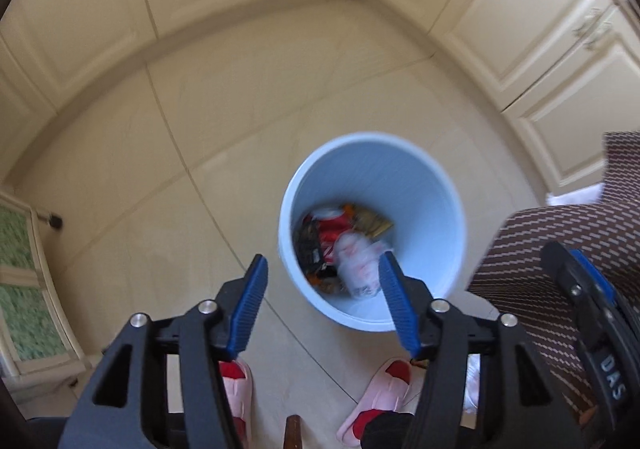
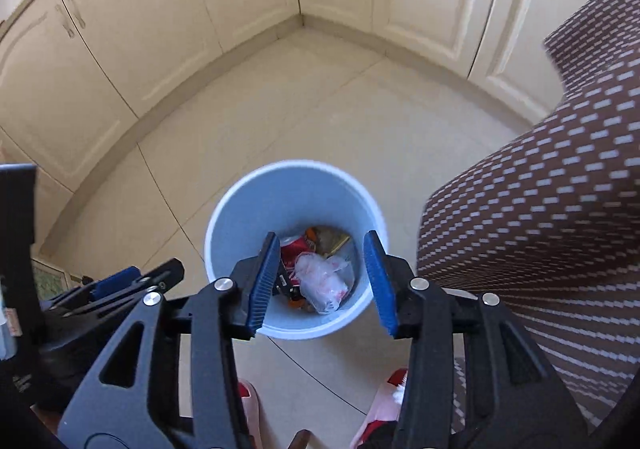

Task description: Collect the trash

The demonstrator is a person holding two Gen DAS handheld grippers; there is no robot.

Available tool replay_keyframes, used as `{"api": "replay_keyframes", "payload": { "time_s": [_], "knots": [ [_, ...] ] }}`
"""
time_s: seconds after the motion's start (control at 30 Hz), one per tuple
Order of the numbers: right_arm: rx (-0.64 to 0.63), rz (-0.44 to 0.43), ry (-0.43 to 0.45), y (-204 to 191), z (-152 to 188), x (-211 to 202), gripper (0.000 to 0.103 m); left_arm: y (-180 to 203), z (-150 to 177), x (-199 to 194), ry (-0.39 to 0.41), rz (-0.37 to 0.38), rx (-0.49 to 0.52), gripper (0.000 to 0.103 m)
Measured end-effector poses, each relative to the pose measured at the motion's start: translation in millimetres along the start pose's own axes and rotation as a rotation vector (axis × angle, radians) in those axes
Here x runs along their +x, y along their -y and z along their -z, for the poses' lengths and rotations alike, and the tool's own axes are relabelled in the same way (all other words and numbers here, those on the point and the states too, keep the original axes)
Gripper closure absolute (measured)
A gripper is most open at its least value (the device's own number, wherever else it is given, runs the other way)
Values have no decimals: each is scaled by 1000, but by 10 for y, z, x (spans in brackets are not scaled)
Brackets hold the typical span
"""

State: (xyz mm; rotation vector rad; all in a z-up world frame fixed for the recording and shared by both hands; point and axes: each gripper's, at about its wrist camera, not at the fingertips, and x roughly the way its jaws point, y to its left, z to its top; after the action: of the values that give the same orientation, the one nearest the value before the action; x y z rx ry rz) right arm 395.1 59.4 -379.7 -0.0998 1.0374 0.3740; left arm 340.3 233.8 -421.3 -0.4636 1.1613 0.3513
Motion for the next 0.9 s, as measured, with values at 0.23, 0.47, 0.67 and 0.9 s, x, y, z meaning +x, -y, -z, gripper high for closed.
{"api": "replay_keyframes", "payload": {
  "time_s": [0.23,0.47,0.67,0.9],
  "knots": [
    [-7,29,194,-17,-70,-1141,52,215,83,-1139,214,24,85,34],
    [-1,29,409,-24,30,-2465,39,399,272,-2416,480,43,141,23],
    [-6,95,591,54,281,-3502,31,608,631,-3324,637,93,201,19],
    [33,174,745,264,739,-4501,22,802,1108,-4215,762,115,292,15]
  ]
}}
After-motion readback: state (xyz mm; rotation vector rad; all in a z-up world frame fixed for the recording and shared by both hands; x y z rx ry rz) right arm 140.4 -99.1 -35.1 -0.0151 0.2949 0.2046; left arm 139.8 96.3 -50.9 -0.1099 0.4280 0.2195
